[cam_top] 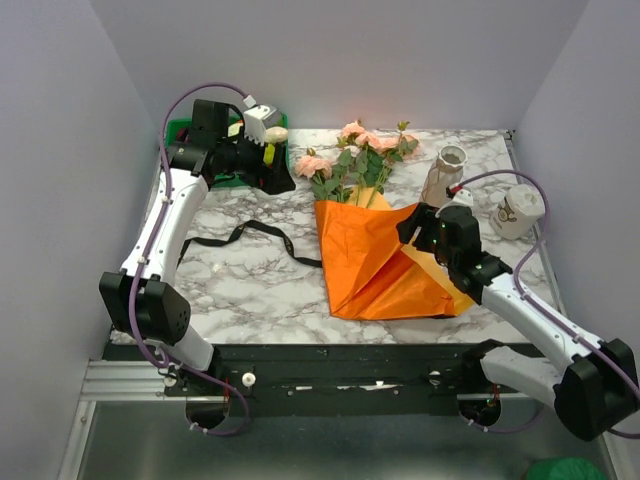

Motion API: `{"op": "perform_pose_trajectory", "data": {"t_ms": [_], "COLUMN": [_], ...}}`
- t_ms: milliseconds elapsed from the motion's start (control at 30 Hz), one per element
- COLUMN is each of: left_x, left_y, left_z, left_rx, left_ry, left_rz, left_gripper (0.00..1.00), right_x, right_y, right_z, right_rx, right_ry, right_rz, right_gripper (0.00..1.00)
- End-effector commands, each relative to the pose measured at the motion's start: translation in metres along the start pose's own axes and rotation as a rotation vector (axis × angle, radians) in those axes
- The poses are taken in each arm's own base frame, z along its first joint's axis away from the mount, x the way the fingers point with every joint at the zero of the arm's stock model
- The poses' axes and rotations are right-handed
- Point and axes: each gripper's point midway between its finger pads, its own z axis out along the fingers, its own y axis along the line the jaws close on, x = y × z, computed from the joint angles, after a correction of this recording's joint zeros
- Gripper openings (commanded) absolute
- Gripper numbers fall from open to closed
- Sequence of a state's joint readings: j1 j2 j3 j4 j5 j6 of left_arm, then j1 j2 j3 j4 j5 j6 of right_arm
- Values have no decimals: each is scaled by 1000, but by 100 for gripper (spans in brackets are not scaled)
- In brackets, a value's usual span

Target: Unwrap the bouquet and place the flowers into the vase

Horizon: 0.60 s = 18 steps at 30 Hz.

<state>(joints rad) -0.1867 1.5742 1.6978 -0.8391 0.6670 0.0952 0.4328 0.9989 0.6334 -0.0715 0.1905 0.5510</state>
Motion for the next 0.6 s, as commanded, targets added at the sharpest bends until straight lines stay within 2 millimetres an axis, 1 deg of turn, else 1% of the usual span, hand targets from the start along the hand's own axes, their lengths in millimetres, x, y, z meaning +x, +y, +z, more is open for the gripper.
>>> {"op": "perform_pose_trajectory", "data": {"t_ms": [0, 33, 67, 100, 167, 367, 467, 567], "left_x": [10, 9, 10, 12, 12, 14, 15, 15], "left_y": [-2, -2, -2, -2, -2, -5, -7, -9], "left_z": [0, -3, -4, -4, -7, -13, -15, -17], "left_rx": [16, 15, 13, 14, 10, 9, 13, 16], "left_ry": [18, 14, 16, 23, 20, 13, 13, 13], "left_rz": [-48, -45, -47, -49, -45, -33, -32, -28], "left_gripper": [99, 99, 99, 99, 99, 99, 99, 99], "right_x": [-23, -25, -22, -25, -23, -17, -14, -12], "right_y": [18, 20, 19, 21, 19, 10, -1, -7], "right_z": [18, 21, 25, 27, 32, 41, 42, 41], "right_rx": [-40, -44, -40, -42, -28, 11, 58, 78], "right_ry": [-60, -65, -54, -58, -50, -37, -40, -42], "right_rz": [-32, -37, -44, -46, -62, -100, -108, -111], "right_gripper": [73, 72, 70, 67, 65, 64, 64, 66]}}
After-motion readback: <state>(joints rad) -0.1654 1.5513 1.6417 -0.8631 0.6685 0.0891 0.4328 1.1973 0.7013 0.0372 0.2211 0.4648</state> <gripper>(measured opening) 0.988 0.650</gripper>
